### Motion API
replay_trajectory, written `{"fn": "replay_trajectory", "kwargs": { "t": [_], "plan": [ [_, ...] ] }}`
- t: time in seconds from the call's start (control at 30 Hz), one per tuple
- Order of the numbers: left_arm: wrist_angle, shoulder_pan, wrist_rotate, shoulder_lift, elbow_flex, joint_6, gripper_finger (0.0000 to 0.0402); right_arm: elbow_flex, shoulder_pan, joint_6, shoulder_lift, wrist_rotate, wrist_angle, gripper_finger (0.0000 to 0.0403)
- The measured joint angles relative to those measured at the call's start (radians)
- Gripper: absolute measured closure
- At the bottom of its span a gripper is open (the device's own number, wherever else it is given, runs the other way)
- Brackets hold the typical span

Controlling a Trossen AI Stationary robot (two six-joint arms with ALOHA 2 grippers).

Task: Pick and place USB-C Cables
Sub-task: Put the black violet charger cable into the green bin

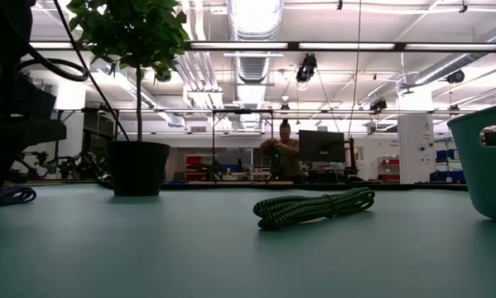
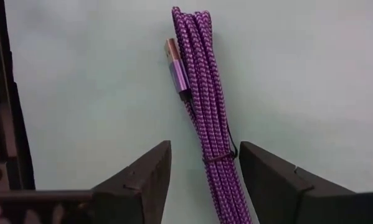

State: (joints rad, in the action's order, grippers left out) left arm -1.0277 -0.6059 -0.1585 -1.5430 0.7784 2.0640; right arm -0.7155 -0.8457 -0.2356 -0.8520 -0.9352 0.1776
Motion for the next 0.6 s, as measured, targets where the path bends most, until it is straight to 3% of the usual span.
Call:
{"fn": "replay_trajectory", "kwargs": {
  "t": [0.6],
  "plan": [
    [0.034, 0.006, -0.010, -0.034, -0.005, 0.051, 0.0323, 0.000, 0.000, 0.000, 0.000, 0.000, 0.004, 0.0371]
  ]
}}
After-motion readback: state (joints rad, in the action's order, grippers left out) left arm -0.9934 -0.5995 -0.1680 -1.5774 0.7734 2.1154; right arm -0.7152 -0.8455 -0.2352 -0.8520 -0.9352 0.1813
